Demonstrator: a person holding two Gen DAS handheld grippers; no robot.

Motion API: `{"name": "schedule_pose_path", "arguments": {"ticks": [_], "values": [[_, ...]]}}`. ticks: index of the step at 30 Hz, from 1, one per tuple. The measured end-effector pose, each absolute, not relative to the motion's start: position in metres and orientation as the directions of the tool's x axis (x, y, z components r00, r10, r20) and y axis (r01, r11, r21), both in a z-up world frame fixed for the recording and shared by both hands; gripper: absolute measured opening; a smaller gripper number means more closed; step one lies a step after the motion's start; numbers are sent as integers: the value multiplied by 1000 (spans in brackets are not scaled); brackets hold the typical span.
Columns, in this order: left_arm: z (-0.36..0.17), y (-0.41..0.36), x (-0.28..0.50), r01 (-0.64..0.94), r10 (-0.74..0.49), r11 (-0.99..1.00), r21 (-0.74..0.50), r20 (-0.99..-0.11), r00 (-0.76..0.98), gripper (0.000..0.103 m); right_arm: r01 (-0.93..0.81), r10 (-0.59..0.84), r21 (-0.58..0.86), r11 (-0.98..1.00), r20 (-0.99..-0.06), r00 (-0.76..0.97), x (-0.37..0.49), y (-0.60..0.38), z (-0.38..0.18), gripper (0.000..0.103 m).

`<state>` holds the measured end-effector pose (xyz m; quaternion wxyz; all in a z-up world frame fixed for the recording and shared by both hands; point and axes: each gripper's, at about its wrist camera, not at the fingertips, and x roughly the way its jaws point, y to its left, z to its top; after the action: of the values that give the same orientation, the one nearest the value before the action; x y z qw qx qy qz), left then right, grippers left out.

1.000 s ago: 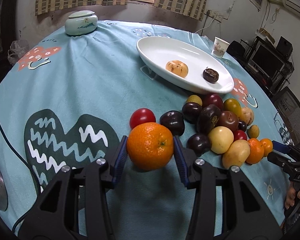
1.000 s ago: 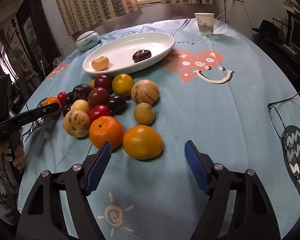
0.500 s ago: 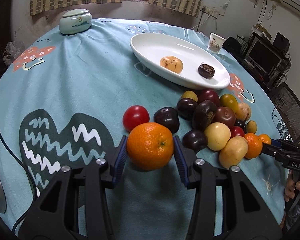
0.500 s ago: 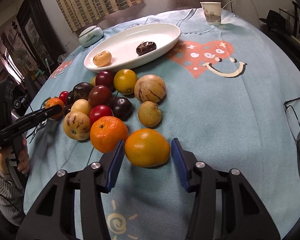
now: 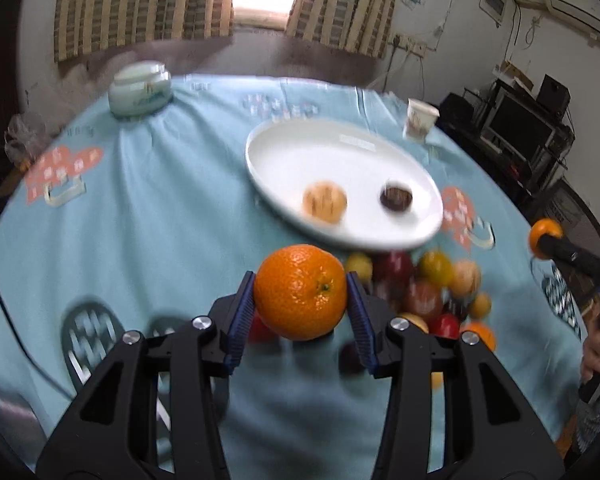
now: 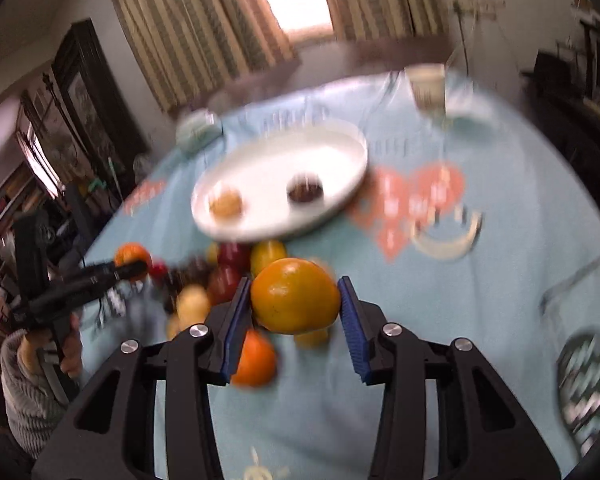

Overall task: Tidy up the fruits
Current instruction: 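Place the orange on the plate with the left tool while the right places its fruit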

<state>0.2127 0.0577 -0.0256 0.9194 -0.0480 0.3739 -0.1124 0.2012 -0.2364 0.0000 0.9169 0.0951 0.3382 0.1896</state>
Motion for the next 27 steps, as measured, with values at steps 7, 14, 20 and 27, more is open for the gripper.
{"name": "schedule_pose_path", "arguments": {"ticks": [7, 14, 20, 27], "values": [[-3, 33, 300, 157, -228, 974, -165, -668, 708, 46, -287, 366, 227, 931, -550, 751, 296, -199, 33, 44], [-47, 25, 360, 122, -211, 977, -173, -752, 624, 46, -283, 330, 186, 941, -697, 637, 378, -167, -32, 44], [-65, 23, 372, 127, -212, 977, -170, -780, 588, 47, -271, 306, 173, 947, -748, 589, 398, -165, -58, 45], [-54, 24, 364, 117, -200, 980, -163, -754, 626, 67, -270, 301, 159, 950, -702, 645, 387, -170, -39, 67]]}}
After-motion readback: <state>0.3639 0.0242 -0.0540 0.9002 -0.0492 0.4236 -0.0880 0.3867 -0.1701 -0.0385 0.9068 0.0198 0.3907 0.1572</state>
